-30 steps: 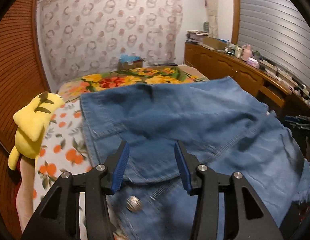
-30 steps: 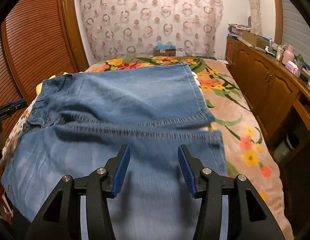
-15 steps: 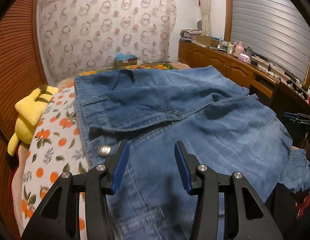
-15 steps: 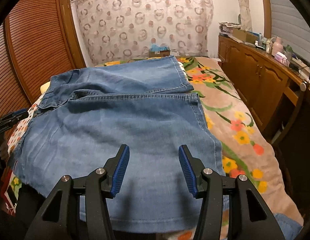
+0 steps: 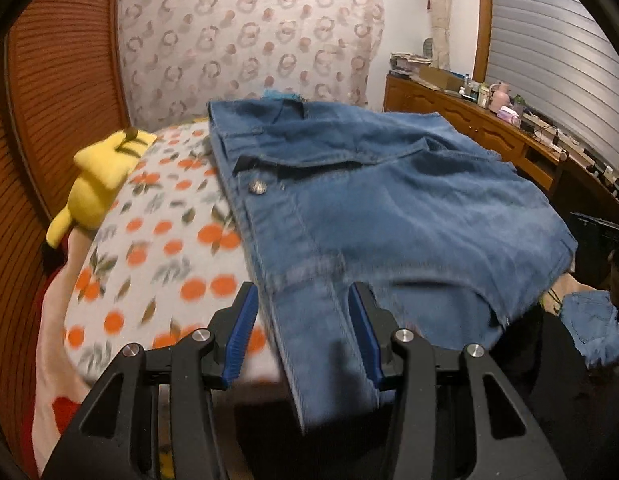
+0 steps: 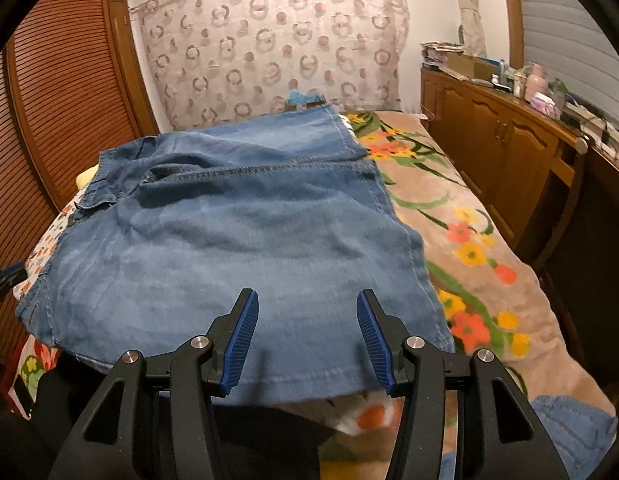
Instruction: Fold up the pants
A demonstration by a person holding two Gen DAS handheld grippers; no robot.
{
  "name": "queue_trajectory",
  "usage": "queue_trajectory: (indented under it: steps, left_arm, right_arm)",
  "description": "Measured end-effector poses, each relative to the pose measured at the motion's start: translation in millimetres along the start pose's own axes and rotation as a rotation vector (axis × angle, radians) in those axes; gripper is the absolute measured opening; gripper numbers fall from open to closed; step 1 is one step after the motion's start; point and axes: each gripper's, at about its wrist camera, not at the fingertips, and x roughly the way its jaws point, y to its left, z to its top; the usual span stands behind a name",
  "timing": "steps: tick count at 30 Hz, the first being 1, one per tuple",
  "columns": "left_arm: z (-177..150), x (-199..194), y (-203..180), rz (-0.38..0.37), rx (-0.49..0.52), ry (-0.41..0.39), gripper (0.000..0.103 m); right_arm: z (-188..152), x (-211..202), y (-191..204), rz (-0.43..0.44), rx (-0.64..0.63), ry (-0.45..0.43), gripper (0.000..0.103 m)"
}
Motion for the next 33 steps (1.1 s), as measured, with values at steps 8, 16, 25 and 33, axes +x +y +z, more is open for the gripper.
queue_trajectory:
  steps: [8, 16, 25, 33]
  left_arm:
    - [-31.8, -11.0, 1.4, -0.028, -0.022, 0.042, 0.046]
    - [-49.6, -12.4, -5.0, -0.051, -0.031, 0.057, 0.034]
    - [-45.4, -25.6, -4.2, -0.061, -0.042, 0.013, 0.005]
    - [-19.6, -43.8, -4.0, -0.056, -0.04, -0.072, 0.002]
  right_arm:
    - [-3.6, -3.3, -15.7, -0.034, 0.064, -0.008, 0.062]
    - [-11.2, -6.0, -17.7, -0.04, 0.082, -0.009, 0.066]
    - [-16.7, -10.7, -27.6, -0.038, 0.106, 0.008, 0.066]
    - [-22.4, -14.7, -44.8, -0.013, 0.176, 0.018, 0.066]
